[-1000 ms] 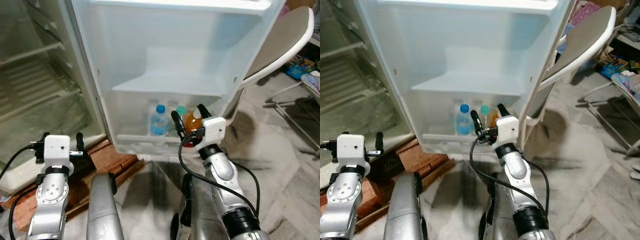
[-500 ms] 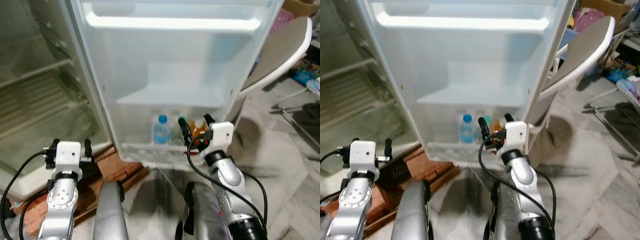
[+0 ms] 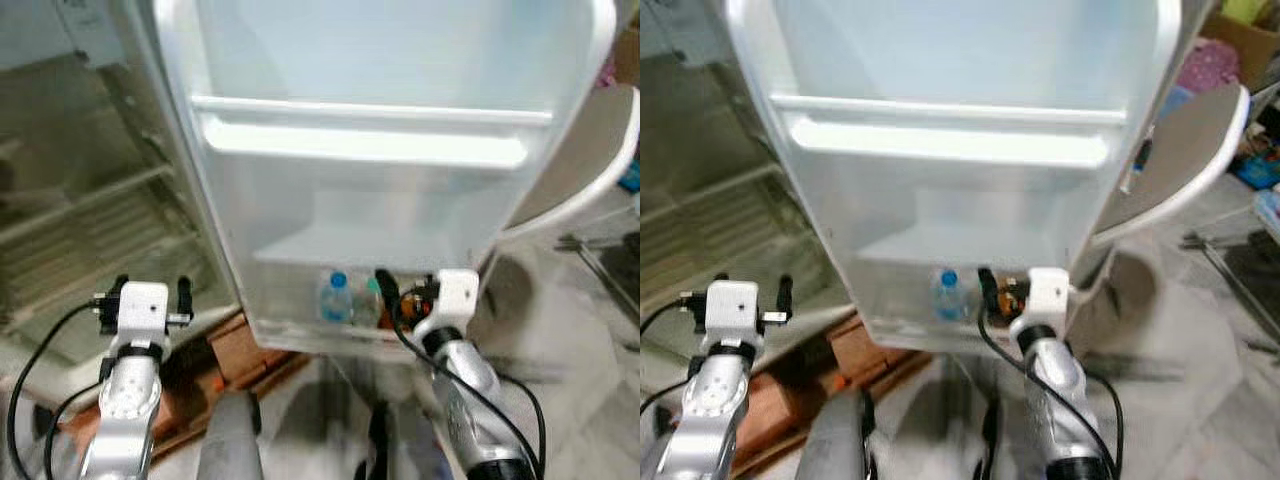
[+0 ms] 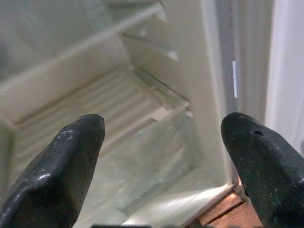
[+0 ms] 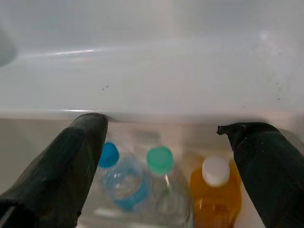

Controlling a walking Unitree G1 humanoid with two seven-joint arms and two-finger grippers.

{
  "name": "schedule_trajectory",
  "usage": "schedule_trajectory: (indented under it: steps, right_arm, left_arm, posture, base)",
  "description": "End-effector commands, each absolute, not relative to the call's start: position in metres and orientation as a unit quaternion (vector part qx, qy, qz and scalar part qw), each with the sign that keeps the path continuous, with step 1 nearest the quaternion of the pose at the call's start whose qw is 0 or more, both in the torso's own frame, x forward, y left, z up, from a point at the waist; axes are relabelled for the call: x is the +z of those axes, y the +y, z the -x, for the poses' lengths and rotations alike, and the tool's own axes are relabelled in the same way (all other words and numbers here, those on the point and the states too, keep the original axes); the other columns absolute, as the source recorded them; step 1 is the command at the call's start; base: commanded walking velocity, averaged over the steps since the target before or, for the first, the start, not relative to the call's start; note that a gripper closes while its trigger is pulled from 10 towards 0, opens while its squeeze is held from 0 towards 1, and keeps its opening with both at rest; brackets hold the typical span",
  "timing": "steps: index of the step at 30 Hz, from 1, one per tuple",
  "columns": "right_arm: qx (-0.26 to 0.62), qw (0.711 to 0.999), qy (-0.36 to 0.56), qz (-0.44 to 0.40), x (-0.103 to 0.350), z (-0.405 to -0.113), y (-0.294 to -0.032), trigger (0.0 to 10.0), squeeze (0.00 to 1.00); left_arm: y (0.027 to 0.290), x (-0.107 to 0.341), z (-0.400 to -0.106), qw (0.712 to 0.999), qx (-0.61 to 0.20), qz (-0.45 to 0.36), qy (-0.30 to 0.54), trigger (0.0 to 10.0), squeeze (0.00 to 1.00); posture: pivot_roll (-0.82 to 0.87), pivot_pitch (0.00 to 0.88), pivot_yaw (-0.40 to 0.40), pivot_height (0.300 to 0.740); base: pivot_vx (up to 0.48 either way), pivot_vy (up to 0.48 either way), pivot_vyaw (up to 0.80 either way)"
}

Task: Restocking fridge

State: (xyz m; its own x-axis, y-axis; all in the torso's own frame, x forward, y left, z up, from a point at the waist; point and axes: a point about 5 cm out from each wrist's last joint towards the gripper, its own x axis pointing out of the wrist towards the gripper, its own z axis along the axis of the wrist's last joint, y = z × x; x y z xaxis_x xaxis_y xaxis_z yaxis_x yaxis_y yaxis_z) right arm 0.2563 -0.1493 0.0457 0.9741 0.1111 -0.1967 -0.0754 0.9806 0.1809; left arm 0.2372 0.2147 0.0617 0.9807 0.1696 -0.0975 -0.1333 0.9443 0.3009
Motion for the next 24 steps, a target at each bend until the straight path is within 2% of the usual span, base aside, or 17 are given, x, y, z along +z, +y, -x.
schedule_trajectory:
  steps: [1, 17, 21, 24]
  right_arm:
    - [0.043, 0.996, -0.005, -0.076, 0.09, -0.274, -0.155, 10.0, 0.0]
    - [0.048, 0.997, 0.011, -0.058, 0.089, -0.277, -0.155, 10.0, 0.0]
    - [0.062, 0.994, 0.062, -0.066, 0.078, -0.278, -0.152, 10.0, 0.0]
    - [0.061, 0.995, 0.058, -0.046, 0.08, -0.28, -0.153, 10.0, 0.0]
  left_arm:
    - [0.213, 0.066, -0.239, 0.985, 0.074, -0.15, 0.051, 10.0, 0.0]
    - [0.214, 0.064, -0.239, 0.985, 0.078, -0.144, 0.058, 10.0, 0.0]
    - [0.211, 0.063, -0.242, 0.985, 0.072, -0.147, 0.059, 10.0, 0.0]
    - [0.211, 0.063, -0.242, 0.985, 0.072, -0.148, 0.06, 10.0, 0.0]
  posture:
    - [0.14, 0.0, -0.014, 0.739]
    - [0.13, 0.0, -0.028, 0.74]
    - [0.13, 0.0, -0.031, 0.74]
    - [0.13, 0.0, -0.033, 0.74]
  base:
    - [0.0, 0.0, 0.0]
    - [0.0, 0.0, 0.0]
    - [0.0, 0.0, 0.0]
    - [-0.08, 0.0, 0.0]
